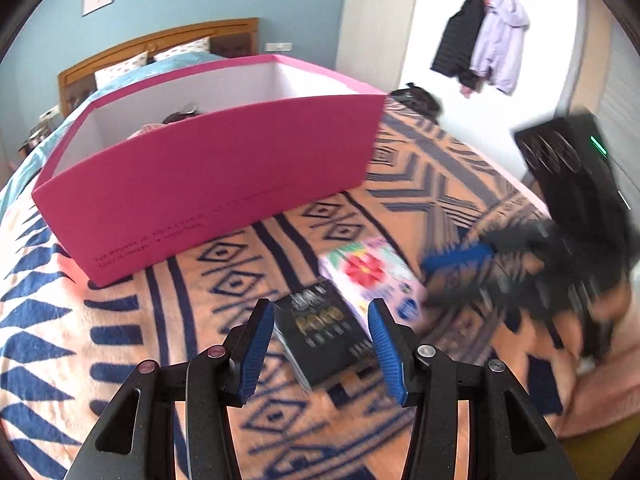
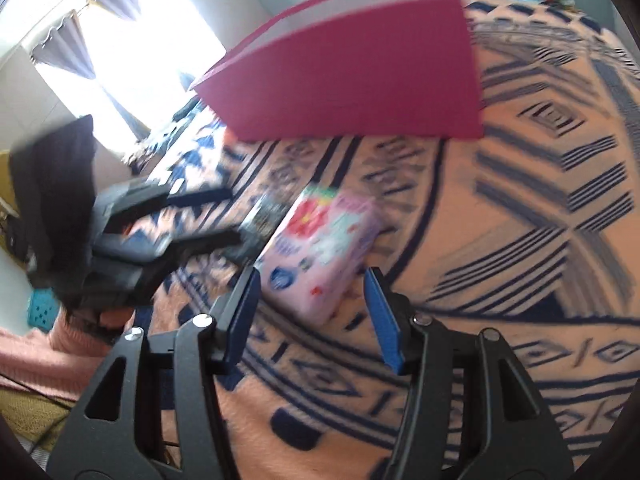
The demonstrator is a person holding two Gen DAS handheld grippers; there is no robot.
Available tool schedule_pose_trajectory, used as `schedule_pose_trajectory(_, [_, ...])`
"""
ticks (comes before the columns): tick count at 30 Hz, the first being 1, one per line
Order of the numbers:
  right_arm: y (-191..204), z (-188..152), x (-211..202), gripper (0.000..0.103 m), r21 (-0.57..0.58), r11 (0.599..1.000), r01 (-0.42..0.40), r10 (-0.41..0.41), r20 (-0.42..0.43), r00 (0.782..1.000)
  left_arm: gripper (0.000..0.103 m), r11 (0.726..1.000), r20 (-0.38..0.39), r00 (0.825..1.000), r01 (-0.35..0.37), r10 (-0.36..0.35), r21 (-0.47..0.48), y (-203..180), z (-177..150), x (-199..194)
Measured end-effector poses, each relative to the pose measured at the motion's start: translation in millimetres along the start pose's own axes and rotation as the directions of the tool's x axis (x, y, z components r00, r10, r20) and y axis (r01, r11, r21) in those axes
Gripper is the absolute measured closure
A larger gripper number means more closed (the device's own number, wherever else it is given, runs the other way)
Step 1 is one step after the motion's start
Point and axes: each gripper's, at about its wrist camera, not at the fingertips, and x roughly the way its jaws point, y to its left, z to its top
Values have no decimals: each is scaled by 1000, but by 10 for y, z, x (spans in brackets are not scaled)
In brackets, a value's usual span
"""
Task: Organize objects
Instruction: 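Reach down and grasp the pink floral tissue pack with the right gripper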
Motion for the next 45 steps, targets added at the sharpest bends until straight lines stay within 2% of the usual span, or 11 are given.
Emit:
schedule_pose_trajectory(3, [-90,146,-34,46,1,1000,30,-30,22,999,53,998,-22,1000,21,-20,64,-177,-85,0])
schedule_pose_trajectory(9, [-79,437,213,46,-63,998,8,-10,-20,1000,53,988,-65,995,-69,79,139,-380,-145,147])
schedule_pose_trajectory(11, [-67,488,346,46,-80,996,-34,29,-64,998,53,989,-62,993,-87,95,120,-351,-120,159])
schedule_pose_trajectory(14, [-59,453,422,46,-99,995,-30,20,-101,995,52,991,-59,992,-111,116,73,-265,-88,177])
schedule_pose_trajectory(24, [-85,4,55,46,-39,997,-63,59,-93,994,53,979,-48,987,-160,155,-127,102,57,282])
schedule_pose_trajectory(26, [-26,-77,16,46,-58,997,-52,47,-87,995,53,977,-40,991,-134,129,-168,162,65,274])
schedule_pose_trajectory(28, [-69,-81,-26,46,-35,999,-30,28,-57,998,53,978,-5,999,-46,46,-203,187,41,179])
schedule_pose_trajectory(31, [-196,-41,-77,46,20,999,-34,34,-3,999,54,986,30,999,36,-32,-162,42,3,63])
schedule_pose_trajectory(34, [-236,-20,-20,47,30,998,-46,46,-1,999,55,988,16,995,96,-95,-119,-136,-60,27])
schedule_pose_trajectory(37, [-211,-12,33,53,26,998,-58,59,-4,998,58,989,-8,994,104,-106,-105,-236,-104,76])
schedule_pose_trajectory(45, [-264,-20,73,54,61,995,-82,82,-2,997,60,979,-44,990,129,-137,-155,-228,-126,233])
